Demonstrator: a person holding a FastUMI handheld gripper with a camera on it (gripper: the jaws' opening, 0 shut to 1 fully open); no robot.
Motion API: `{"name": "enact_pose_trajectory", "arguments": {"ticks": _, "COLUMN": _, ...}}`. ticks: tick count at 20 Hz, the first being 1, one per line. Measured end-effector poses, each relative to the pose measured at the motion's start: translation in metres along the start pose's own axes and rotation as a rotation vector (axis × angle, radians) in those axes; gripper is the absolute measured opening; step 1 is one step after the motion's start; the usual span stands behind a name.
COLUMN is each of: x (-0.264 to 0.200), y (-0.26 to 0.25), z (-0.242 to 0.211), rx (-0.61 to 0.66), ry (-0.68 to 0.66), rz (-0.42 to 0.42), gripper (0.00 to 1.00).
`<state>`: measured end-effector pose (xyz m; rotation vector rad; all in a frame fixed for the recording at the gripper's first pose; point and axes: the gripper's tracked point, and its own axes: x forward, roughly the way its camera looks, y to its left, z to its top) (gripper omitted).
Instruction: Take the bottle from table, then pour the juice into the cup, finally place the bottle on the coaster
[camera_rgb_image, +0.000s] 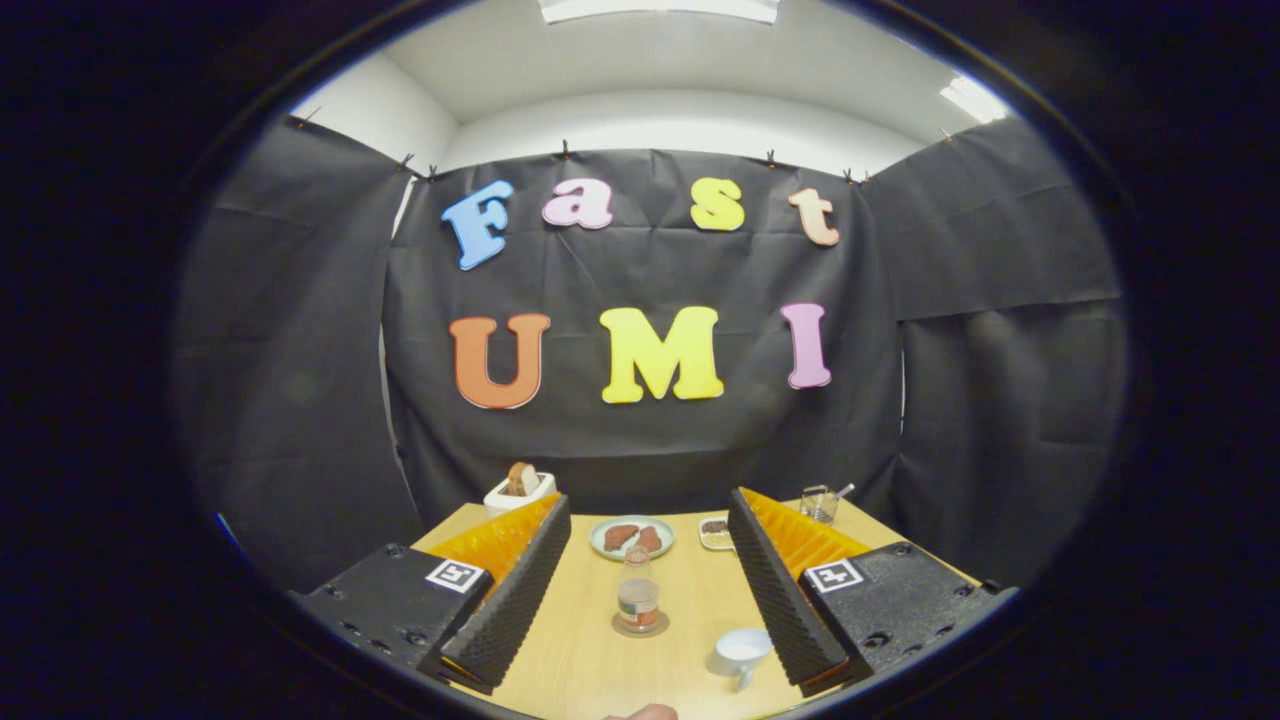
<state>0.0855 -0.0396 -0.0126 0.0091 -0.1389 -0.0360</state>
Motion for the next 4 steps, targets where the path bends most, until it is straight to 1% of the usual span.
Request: {"name": "enact_pose_trajectory", "arguments": {"ticks": 4, "x": -0.0032, "y": 0.0009, "z": -0.0039, "rx": -0.005, "ry": 0.007, "rz": 0.003, "gripper": 1.0}}
